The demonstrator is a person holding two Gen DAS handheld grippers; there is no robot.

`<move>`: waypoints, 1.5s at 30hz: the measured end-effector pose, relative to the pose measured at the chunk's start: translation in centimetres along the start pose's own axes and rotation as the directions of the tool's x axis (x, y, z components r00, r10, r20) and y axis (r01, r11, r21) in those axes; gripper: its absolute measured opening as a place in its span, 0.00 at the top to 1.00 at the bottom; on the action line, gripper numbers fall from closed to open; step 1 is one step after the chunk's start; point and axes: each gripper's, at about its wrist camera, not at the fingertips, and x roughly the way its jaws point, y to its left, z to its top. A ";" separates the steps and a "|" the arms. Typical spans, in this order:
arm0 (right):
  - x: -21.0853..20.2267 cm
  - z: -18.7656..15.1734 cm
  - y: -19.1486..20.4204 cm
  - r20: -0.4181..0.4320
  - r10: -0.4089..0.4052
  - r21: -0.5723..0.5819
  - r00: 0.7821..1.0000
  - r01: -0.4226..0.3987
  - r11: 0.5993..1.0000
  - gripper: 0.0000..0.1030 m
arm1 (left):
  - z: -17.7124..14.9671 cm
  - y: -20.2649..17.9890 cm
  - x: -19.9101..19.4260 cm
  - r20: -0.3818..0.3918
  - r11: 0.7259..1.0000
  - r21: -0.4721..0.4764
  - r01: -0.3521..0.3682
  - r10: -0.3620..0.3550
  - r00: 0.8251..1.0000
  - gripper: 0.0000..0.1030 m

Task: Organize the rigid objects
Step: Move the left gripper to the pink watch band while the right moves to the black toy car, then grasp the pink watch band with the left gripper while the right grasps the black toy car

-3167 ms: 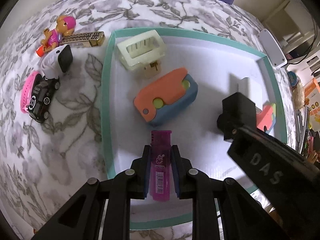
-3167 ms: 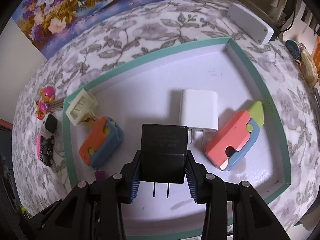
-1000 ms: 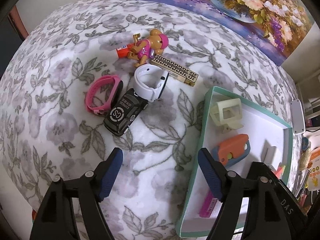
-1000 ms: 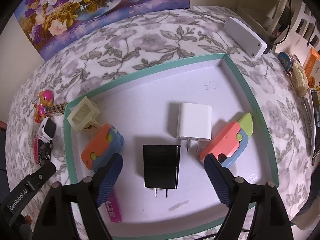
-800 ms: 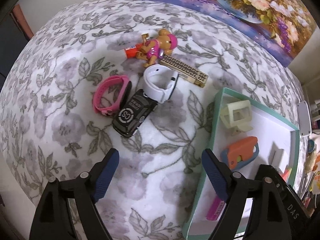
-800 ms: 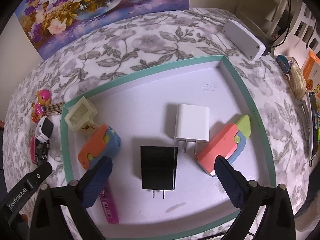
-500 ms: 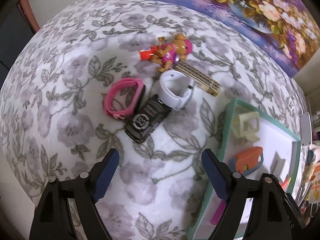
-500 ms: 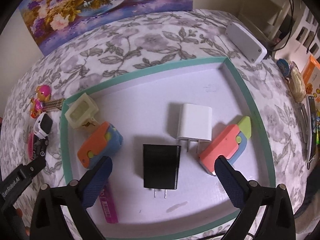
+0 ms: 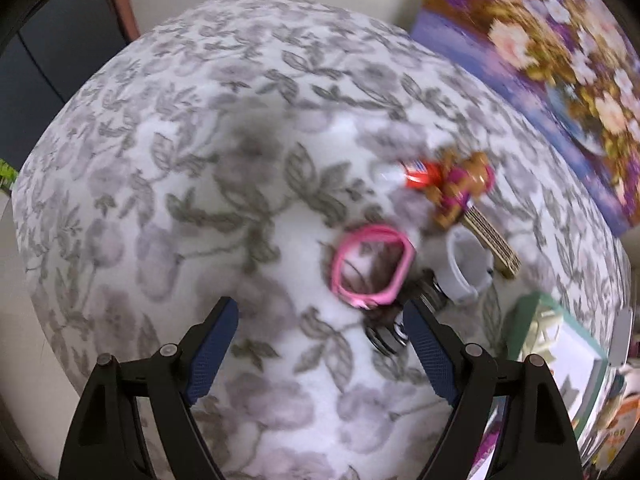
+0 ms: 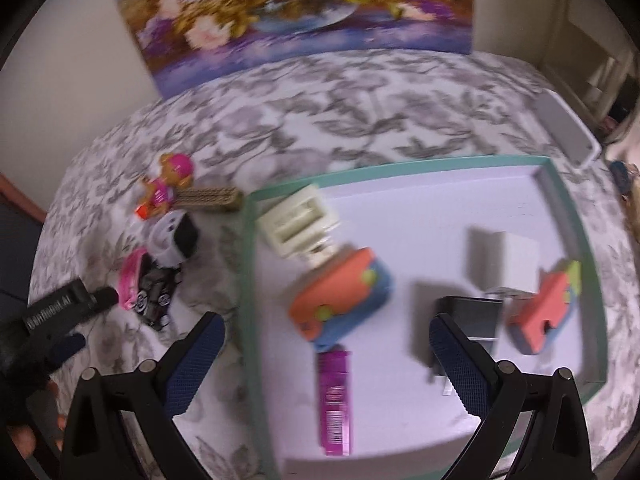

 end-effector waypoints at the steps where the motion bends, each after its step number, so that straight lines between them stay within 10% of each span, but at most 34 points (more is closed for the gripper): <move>1: 0.2 0.0 0.6 -0.001 -0.001 -0.017 1.000 0.001 1.000 0.00 | 0.2 0.3 0.0 0.000 1.000 -0.009 0.001 -0.001 1.000 0.17; 45: 8.1 -0.7 15.4 -0.038 0.009 -0.351 0.999 -0.022 0.936 0.09 | 3.4 5.6 3.2 -0.085 0.987 -0.153 0.051 -0.064 0.994 0.17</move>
